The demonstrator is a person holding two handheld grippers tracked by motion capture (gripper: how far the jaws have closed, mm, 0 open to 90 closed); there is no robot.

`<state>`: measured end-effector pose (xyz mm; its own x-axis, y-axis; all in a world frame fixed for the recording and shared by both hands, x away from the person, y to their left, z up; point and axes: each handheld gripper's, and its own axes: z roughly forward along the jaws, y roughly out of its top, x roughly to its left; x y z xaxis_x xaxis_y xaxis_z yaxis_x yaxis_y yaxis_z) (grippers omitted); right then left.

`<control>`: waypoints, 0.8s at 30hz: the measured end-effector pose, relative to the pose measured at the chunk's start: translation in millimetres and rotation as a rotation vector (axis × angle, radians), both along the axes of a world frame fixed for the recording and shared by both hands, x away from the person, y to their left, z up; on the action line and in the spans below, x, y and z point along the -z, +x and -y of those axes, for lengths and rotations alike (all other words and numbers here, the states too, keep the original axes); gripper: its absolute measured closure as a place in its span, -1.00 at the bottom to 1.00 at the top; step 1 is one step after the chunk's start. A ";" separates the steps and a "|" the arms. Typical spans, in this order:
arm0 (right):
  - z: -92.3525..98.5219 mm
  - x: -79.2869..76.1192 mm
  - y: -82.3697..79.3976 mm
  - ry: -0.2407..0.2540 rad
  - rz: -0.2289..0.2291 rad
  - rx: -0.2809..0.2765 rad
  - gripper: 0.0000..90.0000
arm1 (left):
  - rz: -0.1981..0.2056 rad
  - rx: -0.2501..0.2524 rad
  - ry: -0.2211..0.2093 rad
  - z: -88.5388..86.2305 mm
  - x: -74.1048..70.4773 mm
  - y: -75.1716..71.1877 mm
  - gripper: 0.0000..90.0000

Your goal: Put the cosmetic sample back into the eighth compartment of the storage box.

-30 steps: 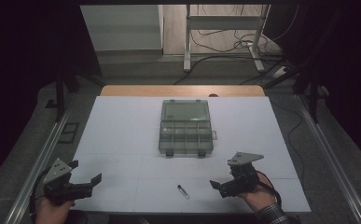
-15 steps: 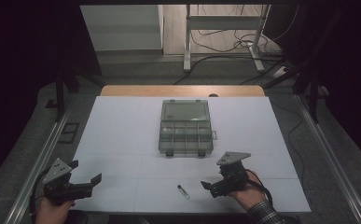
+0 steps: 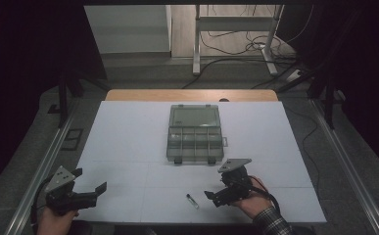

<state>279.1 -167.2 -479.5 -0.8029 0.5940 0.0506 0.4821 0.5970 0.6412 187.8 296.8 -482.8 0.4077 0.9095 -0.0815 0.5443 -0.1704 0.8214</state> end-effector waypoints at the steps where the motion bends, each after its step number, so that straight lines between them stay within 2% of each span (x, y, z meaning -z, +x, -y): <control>1: -1.6 0.0 0.2 0.000 -0.005 0.002 -1.00 | 0.000 0.001 -0.001 0.1 0.1 0.0 -0.99; 5: -7.0 1.0 -0.8 -0.025 0.004 -0.014 -1.00 | 0.001 0.003 -0.001 0.0 0.0 -0.1 -0.98; 8: -12.4 2.4 -0.1 -0.043 -0.017 -0.014 -1.00 | 0.001 0.004 -0.002 -0.2 0.1 -0.1 -0.99; 13: -18.5 4.8 -0.1 -0.065 -0.021 -0.023 -1.00 | 0.001 0.005 -0.002 -0.2 0.0 -0.2 -0.99; 18: -28.3 7.7 1.0 -0.079 -0.056 -0.037 -0.83 | 0.001 0.008 0.001 0.1 0.0 0.0 -0.99; 24: -38.1 11.1 -0.8 -0.105 -0.053 -0.070 -0.69 | 0.000 0.010 0.001 0.0 0.0 0.0 -0.99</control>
<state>278.3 -129.1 -490.6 -0.8403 0.5410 0.0345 0.4684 0.6926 0.5485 187.8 296.8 -482.9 0.4171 0.9053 -0.0809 0.5425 -0.1765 0.8213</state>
